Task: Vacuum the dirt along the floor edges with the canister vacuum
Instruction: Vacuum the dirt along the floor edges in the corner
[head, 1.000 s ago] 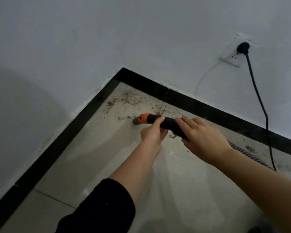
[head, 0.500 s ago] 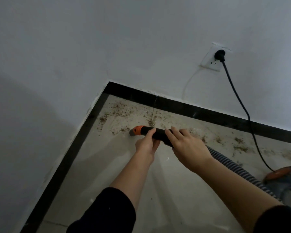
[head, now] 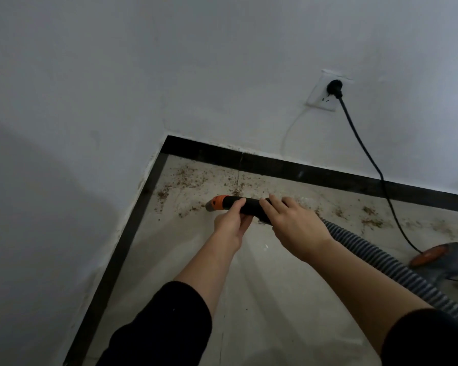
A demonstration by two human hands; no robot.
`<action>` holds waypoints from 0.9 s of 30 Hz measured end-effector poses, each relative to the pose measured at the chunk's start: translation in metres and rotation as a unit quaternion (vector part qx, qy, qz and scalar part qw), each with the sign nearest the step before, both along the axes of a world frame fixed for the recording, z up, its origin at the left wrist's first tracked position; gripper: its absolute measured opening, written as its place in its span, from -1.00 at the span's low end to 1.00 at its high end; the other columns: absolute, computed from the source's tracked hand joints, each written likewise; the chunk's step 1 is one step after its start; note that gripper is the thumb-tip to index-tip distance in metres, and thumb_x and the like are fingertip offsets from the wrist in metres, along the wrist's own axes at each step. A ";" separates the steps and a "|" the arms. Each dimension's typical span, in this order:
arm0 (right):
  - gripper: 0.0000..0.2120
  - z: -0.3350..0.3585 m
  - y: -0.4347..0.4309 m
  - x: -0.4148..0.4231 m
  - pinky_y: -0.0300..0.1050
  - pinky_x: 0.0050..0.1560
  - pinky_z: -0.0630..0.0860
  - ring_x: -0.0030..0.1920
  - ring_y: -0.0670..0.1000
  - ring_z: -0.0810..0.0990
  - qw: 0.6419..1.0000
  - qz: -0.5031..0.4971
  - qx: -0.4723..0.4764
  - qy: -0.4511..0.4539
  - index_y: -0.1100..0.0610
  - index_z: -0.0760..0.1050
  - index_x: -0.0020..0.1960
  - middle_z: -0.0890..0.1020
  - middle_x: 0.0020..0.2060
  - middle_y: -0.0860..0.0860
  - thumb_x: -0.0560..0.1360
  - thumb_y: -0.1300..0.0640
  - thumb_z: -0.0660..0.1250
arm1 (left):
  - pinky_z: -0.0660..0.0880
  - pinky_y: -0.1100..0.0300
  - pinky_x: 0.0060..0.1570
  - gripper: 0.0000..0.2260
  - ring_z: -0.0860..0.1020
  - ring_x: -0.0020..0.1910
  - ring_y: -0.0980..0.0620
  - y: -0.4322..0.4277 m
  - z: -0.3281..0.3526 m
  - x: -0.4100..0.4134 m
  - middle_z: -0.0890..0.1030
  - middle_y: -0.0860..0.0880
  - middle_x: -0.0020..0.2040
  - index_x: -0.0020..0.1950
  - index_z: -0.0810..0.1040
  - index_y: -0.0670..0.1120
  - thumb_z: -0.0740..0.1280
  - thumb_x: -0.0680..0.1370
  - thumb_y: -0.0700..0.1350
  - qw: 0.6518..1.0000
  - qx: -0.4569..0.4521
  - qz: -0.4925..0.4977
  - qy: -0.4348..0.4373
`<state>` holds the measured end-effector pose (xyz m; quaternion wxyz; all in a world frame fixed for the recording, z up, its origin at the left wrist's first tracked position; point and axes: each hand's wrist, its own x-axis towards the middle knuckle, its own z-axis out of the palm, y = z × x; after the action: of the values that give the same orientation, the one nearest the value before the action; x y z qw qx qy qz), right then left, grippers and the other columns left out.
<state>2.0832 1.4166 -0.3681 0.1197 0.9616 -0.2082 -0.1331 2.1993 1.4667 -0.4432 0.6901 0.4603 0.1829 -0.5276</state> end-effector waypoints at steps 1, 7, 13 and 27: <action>-0.33 0.001 -0.001 0.001 -0.07 0.24 0.41 0.34 0.13 0.35 1.000 0.000 -0.002 0.000 0.16 -0.04 0.56 0.22 0.48 0.13 0.58 0.17 0.25 | 0.57 0.18 0.05 -0.63 0.61 -0.02 -0.05 0.000 0.000 0.000 0.61 -0.25 0.13 0.32 0.45 -0.30 0.38 0.56 -0.20 1.000 -0.001 0.000 -0.001; -0.38 0.003 -0.011 0.000 -0.03 0.22 0.44 0.29 0.12 0.40 1.000 0.015 -0.008 -0.016 0.15 0.02 0.54 0.31 0.42 0.12 0.58 0.18 0.24 | 0.57 0.12 0.14 -0.66 0.61 -0.01 -0.07 -0.002 0.007 -0.003 0.61 -0.21 0.02 0.28 0.43 -0.28 0.38 0.56 -0.22 0.999 -0.006 0.028 -0.016; -0.38 0.002 -0.021 -0.013 -0.04 0.19 0.45 0.29 0.12 0.39 0.999 0.024 -0.006 -0.022 0.15 0.01 0.55 0.28 0.44 0.12 0.59 0.17 0.23 | 0.58 0.16 0.04 -0.66 0.62 -0.03 -0.06 -0.011 0.005 -0.014 0.61 -0.27 0.14 0.29 0.43 -0.29 0.38 0.56 -0.22 0.999 -0.012 0.025 -0.025; -0.37 -0.008 -0.056 -0.032 -0.07 0.20 0.41 0.28 0.12 0.38 0.996 0.075 0.015 -0.051 0.14 0.00 0.54 0.29 0.42 0.11 0.58 0.22 0.23 | 0.59 0.21 -0.07 -0.60 0.62 0.08 -0.08 -0.033 0.004 -0.037 0.61 -0.25 0.17 0.35 0.42 -0.28 0.38 0.56 -0.17 0.996 0.031 0.059 -0.060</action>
<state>2.0509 1.3603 -0.3757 0.1039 0.9817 -0.1394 -0.0775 2.1624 1.4333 -0.4390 0.7153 0.5008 0.1844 -0.4512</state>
